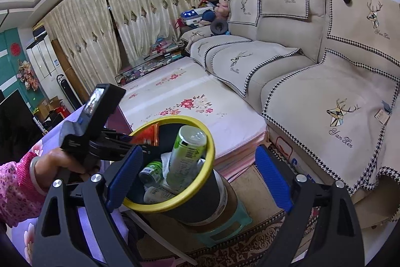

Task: Collect trash

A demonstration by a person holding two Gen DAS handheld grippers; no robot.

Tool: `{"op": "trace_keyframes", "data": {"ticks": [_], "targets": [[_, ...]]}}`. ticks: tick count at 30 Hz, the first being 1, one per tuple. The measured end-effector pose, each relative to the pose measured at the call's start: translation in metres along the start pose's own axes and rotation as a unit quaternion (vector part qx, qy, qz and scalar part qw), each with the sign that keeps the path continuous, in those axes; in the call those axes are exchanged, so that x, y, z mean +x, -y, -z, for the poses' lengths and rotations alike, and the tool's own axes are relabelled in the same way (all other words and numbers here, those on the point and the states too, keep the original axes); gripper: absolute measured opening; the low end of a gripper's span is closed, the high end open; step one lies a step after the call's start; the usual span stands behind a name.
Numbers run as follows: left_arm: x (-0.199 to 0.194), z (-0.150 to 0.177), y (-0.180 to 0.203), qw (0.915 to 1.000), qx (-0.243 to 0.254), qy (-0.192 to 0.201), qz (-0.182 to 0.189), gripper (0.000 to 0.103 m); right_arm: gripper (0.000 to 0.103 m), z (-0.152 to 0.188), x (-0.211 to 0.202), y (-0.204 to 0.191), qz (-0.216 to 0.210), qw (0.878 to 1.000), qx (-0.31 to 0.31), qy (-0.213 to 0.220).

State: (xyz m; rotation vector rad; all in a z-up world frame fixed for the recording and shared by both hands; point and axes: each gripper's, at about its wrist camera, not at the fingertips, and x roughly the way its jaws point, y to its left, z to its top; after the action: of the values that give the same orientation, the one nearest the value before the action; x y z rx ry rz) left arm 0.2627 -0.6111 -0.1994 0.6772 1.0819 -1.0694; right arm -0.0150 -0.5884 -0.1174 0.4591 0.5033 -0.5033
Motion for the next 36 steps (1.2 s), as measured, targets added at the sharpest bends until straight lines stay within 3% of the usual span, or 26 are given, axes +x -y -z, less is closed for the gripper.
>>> {"op": "trace_keyframes", "data": {"ticks": [2, 5, 12, 17, 21, 23, 25, 26, 28, 32, 36], "targets": [[0.002, 0.002, 0.000, 0.9999, -0.005, -0.003, 0.010, 0.069, 0.087, 0.001, 0.000, 0.004, 0.002, 1.000, 0.004, 0.000], [-0.008, 0.006, -0.001, 0.9999, -0.007, 0.004, 0.013, 0.085, 0.087, 0.001, 0.003, 0.007, 0.000, 1.000, 0.011, -0.004], [-0.063, 0.017, -0.009, 0.9973, -0.037, 0.062, 0.014, 0.090, 0.087, 0.003, 0.001, -0.001, -0.014, 1.000, 0.009, -0.006], [-0.134, 0.063, -0.015, 0.9865, -0.057, 0.145, -0.052, 0.096, 0.090, 0.003, -0.009, -0.013, -0.019, 1.000, -0.009, -0.004], [-0.203, 0.136, -0.028, 0.9645, -0.097, 0.208, -0.130, 0.098, 0.090, 0.004, -0.015, -0.033, -0.037, 0.999, -0.031, -0.005], [-0.239, 0.181, -0.033, 0.9488, -0.122, 0.234, -0.173, 0.098, 0.091, 0.006, -0.020, -0.048, -0.047, 0.998, -0.048, -0.004], [-0.269, 0.220, -0.039, 0.9294, -0.154, 0.259, -0.214, 0.098, 0.092, 0.008, -0.024, -0.063, -0.052, 0.997, -0.062, -0.002], [-0.289, 0.247, -0.041, 0.9125, -0.178, 0.275, -0.245, 0.098, 0.094, 0.008, -0.027, -0.072, -0.056, 0.996, -0.071, 0.002], [-0.315, 0.285, -0.045, 0.8884, -0.214, 0.295, -0.278, 0.098, 0.094, 0.009, -0.033, -0.091, -0.065, 0.994, -0.085, 0.007], [-0.360, 0.367, -0.052, 0.8431, -0.294, 0.319, -0.319, 0.098, 0.096, 0.013, -0.047, -0.132, -0.081, 0.989, -0.124, 0.013], [-0.385, 0.425, -0.054, 0.8159, -0.343, 0.325, -0.334, 0.098, 0.096, 0.018, -0.060, -0.164, -0.101, 0.983, -0.153, 0.014]]}}
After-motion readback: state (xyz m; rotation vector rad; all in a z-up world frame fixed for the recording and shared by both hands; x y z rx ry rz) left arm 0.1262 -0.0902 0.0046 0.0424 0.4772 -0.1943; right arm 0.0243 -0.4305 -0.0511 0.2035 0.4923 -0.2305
